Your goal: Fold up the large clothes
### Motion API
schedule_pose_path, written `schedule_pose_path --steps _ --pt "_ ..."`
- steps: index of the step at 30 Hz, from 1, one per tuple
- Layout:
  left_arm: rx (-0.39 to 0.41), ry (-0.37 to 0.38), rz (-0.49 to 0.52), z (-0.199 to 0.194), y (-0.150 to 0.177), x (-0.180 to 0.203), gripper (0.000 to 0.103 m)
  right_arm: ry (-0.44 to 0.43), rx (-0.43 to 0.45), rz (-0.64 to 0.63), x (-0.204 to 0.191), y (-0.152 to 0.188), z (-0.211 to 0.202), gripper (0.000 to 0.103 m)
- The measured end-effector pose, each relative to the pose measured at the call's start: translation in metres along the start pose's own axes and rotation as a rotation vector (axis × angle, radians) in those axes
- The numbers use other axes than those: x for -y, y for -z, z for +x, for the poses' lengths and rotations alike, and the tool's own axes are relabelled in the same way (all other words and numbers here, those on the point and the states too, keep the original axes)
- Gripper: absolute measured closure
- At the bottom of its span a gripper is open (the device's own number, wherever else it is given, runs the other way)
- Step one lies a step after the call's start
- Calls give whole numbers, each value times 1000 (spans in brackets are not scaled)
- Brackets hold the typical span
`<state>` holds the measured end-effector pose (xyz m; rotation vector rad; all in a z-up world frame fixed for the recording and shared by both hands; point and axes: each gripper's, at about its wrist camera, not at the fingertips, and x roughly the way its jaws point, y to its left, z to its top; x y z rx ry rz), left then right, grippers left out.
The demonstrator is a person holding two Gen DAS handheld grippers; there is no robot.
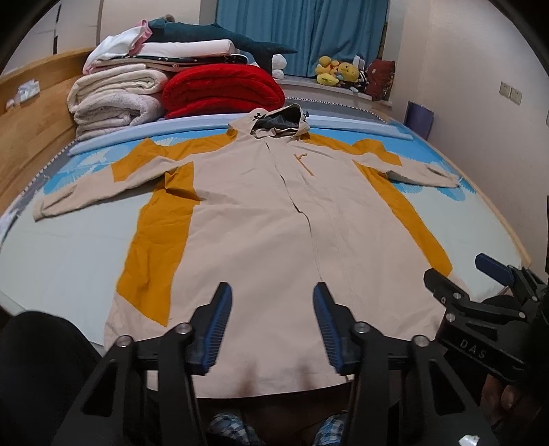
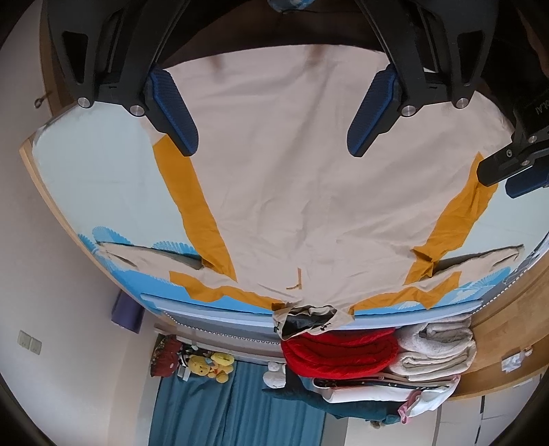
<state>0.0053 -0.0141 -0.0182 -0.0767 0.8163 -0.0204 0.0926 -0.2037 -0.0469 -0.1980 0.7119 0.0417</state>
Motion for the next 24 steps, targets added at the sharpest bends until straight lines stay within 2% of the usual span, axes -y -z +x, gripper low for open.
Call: schedule_pose_path --steps 2,7,9,12,19,21,23,24 --pt "-16 -27 1 -4 -4 1 70 -4 -1 12 1 -1 -1 19" --pt "-19 -27 -57 -20 -11 -1 77 -15 8 3 -2 -4 -6 27" --pt "-32 -6 -82 -24 -12 1 77 -13 10 -15 -3 -3 -10 38" --pt "-25 22 -79 -30 -15 5 77 -17 15 -26 -5 -5 -18 48" --pt "44 42 -34 -31 -20 1 73 -2 29 -43 -9 -28 -42 50" --pt "6 55 -96 -26 -28 -9 73 -3 39 -41 -10 -41 -51 50" --pt "0 66 -138 -25 -35 -17 63 -6 51 -52 -13 -52 -56 50" --pt "12 54 -144 -26 -40 -19 62 -8 57 -59 -15 -60 -58 50"
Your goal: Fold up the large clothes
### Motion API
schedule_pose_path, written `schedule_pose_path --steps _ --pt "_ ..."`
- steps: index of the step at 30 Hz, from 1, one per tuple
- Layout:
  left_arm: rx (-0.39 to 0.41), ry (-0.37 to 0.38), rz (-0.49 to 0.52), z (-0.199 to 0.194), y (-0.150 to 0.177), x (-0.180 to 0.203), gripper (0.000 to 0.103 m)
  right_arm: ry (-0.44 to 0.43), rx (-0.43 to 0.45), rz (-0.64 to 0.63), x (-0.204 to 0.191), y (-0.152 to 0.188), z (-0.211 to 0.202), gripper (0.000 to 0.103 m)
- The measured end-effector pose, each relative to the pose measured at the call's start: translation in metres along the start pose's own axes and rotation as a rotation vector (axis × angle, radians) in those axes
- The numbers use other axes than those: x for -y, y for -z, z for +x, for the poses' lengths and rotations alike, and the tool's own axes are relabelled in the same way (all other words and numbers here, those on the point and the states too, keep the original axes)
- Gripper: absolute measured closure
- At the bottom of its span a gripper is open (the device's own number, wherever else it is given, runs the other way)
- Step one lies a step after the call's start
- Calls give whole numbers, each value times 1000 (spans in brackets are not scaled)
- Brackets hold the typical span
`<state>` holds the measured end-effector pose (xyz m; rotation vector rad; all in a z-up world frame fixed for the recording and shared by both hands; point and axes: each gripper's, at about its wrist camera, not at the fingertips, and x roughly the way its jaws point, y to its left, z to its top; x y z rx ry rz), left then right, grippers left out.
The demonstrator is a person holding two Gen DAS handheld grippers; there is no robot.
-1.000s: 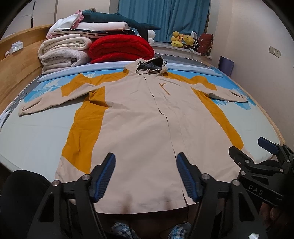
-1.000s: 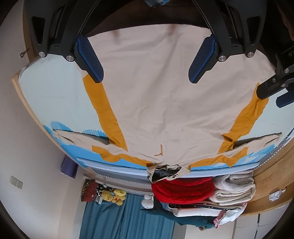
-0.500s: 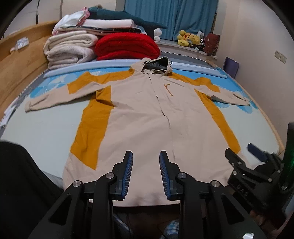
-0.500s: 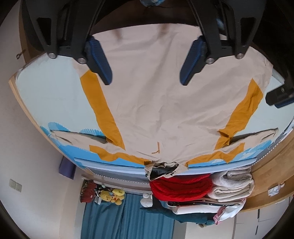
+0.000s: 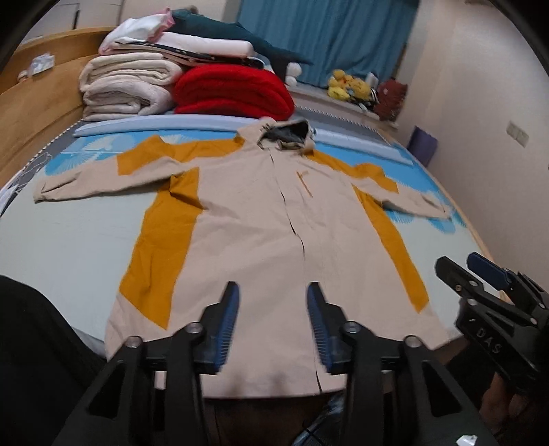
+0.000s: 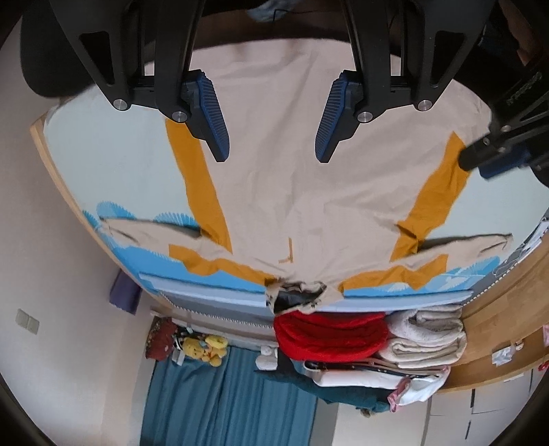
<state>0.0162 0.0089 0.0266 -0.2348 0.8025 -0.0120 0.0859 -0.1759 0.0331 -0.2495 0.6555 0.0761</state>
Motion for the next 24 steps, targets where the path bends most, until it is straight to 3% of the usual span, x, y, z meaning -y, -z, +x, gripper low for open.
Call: schedule_pose_path --steps 8,13,16,20,24 --pt "71 -95 -28 11 -80 -32 62 -51 174 -2 11 -70 -18 50" --pt "108 -151 -103 40 -143 -88 63 -84 269 -51 6 -114 -5 49" --pt "125 -241 -154 62 -170 -124 75 -126 268 -64 -1 -137 18 49" --pt "137 -315 -255 88 -186 -170 79 -177 264 -68 -15 -163 47 50" --pt "110 -389 -335 117 -179 -218 79 -218 273 -81 -34 -184 80 50"
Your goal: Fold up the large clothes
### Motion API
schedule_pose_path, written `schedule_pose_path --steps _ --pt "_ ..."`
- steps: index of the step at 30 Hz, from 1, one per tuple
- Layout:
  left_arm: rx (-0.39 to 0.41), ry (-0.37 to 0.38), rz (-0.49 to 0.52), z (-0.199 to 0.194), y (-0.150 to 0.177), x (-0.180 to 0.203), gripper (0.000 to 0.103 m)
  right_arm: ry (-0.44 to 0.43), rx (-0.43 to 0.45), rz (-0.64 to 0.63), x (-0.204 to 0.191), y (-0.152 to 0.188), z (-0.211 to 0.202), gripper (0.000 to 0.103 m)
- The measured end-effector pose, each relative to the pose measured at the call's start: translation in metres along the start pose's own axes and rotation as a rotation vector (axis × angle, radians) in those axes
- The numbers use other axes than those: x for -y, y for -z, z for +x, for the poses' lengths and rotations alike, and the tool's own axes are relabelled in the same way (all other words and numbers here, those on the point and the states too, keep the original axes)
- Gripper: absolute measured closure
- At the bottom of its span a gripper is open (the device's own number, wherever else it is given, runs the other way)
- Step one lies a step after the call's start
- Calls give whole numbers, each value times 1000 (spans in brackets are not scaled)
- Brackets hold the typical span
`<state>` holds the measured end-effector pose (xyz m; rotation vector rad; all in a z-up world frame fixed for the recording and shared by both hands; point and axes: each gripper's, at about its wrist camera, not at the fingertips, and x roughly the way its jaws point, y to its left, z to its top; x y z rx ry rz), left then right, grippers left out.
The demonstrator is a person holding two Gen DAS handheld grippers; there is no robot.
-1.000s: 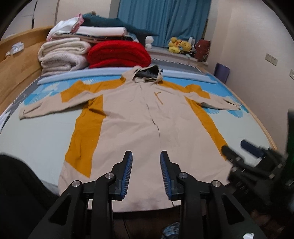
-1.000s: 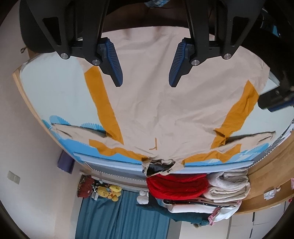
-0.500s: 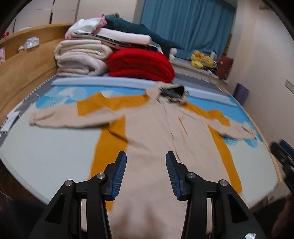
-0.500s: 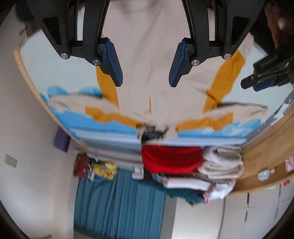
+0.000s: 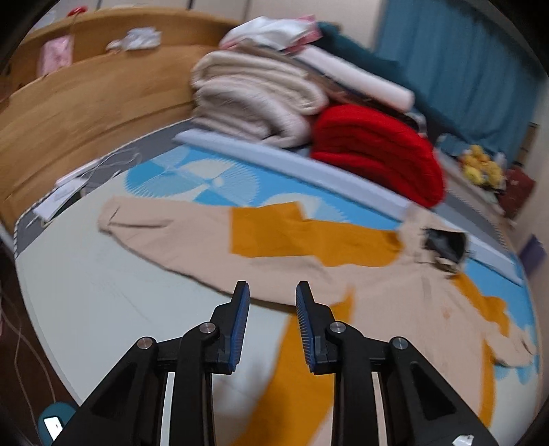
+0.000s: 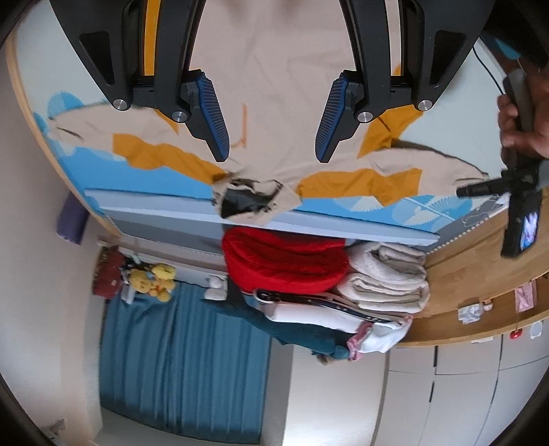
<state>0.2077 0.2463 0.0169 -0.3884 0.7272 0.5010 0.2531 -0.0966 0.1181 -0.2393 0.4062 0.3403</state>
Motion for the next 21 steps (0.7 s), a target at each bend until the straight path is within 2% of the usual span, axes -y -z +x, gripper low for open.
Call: schedule_pose_path --steps 3,5,9,12,14,16,17,18,21 --pt "-63 -49 -46 39 10 -23 79 -21 -17 -5 -9 -2 35 50" --pt "-99 -51 -98 59 12 -39 79 -55 -39 -5 -14 0 61 50" --pt "-115 -55 -157 91 5 -69 78 -108 -64 22 -12 11 97 50" --pt "-154 -53 -296 123 -7 -114 77 -141 -143 50 -8 14 122 50" --pt "-157 -56 -381 139 -16 -142 70 -163 -140 43 -3 8 129 50" --pt "-155 -66 -474 157 -24 -178 65 -159 -139 17 5 8 135 62" --pt "-155 -73 -515 164 -26 -194 63 -156 -144 11 9 10 137 75" --pt "-158 -82 -561 173 -27 -211 62 -145 -163 3 13 14 145 83" --pt "-157 -85 -710 193 -28 -262 60 -148 -239 45 32 24 170 84"
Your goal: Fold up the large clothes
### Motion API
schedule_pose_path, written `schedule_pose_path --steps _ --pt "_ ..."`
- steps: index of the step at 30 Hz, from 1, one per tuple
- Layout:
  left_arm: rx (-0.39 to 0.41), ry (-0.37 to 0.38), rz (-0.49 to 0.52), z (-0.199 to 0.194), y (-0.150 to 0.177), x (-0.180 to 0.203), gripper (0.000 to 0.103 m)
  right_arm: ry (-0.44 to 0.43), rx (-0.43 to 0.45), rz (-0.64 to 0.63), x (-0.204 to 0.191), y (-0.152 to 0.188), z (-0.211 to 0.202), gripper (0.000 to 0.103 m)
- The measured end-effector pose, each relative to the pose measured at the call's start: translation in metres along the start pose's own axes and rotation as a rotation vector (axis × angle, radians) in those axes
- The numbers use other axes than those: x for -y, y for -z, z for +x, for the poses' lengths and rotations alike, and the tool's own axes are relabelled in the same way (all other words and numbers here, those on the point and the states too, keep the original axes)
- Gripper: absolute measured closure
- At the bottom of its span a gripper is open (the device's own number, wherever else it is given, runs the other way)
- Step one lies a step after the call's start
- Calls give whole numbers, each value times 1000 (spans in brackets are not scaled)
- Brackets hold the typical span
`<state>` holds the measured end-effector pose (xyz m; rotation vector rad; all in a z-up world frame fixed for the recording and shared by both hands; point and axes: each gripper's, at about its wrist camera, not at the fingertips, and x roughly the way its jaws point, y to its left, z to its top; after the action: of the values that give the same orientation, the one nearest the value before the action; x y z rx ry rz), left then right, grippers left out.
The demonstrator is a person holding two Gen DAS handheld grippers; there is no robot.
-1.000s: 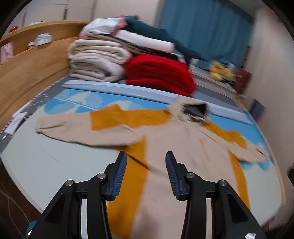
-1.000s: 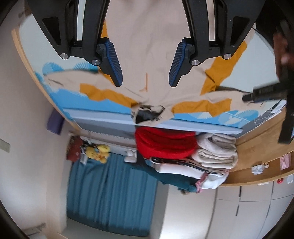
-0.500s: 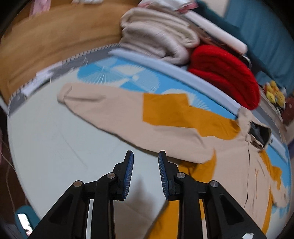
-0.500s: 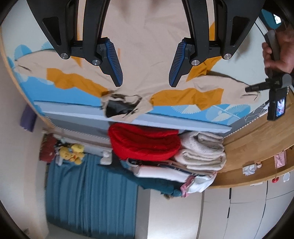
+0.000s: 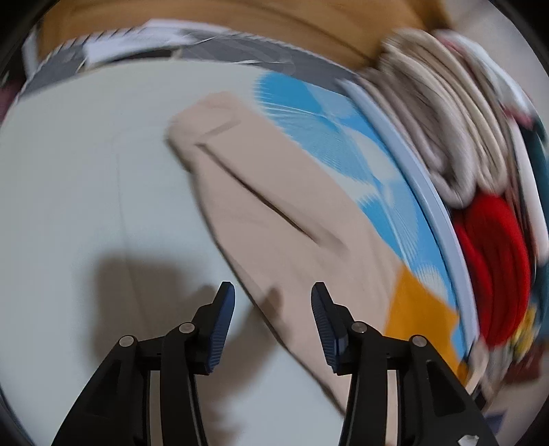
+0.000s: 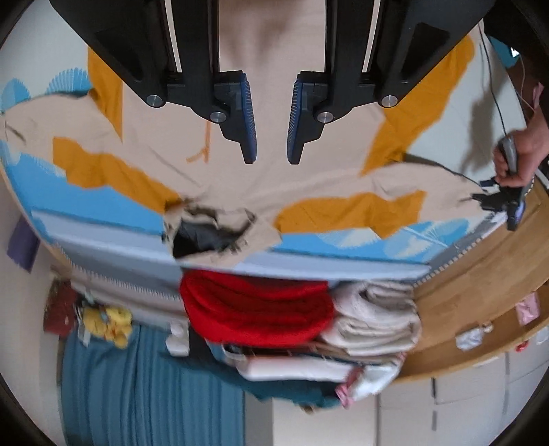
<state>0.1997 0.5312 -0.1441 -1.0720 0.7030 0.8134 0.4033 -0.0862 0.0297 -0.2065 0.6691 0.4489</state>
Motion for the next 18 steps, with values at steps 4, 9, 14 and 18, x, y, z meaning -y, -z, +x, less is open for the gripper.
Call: schedule_pose_path --steps 4,9,14,18 --pt "-24 65 -111 23 -28 -26 63 4 -66 31 20 6 19 80" --pt "-32 41 -55 39 -34 -23 100 -35 -178 139 43 19 45 73" --pt "229 -27 67 -31 -38 26 103 1 -226 216 58 26 51 79" --pt "385 87 319 -108 5 132 103 42 -212 254 69 23 39 98"
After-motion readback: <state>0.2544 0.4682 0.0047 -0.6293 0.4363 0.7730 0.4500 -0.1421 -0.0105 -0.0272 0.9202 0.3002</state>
